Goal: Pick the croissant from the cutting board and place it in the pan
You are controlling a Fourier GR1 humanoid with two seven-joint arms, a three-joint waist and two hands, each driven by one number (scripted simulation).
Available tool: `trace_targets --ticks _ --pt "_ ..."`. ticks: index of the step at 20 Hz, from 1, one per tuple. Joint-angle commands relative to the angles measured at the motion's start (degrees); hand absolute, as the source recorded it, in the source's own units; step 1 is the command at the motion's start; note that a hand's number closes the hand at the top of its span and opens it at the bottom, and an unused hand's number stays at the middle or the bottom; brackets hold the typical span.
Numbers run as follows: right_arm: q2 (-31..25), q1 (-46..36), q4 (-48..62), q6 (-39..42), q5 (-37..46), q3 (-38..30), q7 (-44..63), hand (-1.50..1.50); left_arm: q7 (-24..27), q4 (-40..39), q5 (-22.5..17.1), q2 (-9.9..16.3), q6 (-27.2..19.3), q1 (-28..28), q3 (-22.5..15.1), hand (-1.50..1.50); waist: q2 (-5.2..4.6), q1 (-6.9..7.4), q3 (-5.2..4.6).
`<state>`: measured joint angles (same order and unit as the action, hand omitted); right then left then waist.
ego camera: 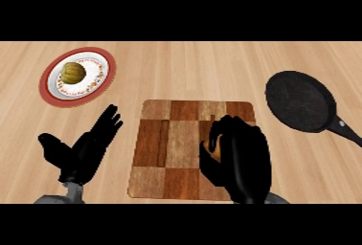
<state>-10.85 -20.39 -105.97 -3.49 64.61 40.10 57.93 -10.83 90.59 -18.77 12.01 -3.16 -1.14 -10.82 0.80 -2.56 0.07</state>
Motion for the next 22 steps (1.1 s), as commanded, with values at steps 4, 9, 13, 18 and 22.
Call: trace_targets --ticks 4,9,13,18,22 --pt "-4.22 14.82 -15.18 -10.34 -2.84 -5.81 -2.35 1.50 -2.54 2.21 -0.17 0.18 0.59 -1.03 -0.04 0.00 -0.62 1.71 0.00" --pt "-8.36 17.23 -6.58 -18.66 -15.10 -18.55 -17.32 1.50 -2.07 -1.72 -0.29 -0.76 2.47 -3.79 0.91 0.00 -0.91 2.37 -0.02" --pt "-9.96 16.82 2.05 -20.97 -12.99 -22.49 -23.14 1.50 0.87 -4.93 2.12 -2.18 2.55 -4.50 0.60 0.00 -0.94 2.39 -0.04" --pt "-10.00 7.68 18.86 -25.07 -17.06 -30.87 -31.68 1.50 1.75 -3.16 1.11 -2.07 4.54 -1.37 0.87 0.00 -1.03 3.29 -0.03" --pt "-10.99 2.85 28.22 -30.98 -16.91 -37.65 -34.77 1.50 0.02 -3.02 3.95 -3.80 1.69 -3.86 -0.70 0.00 -1.14 3.32 0.00"
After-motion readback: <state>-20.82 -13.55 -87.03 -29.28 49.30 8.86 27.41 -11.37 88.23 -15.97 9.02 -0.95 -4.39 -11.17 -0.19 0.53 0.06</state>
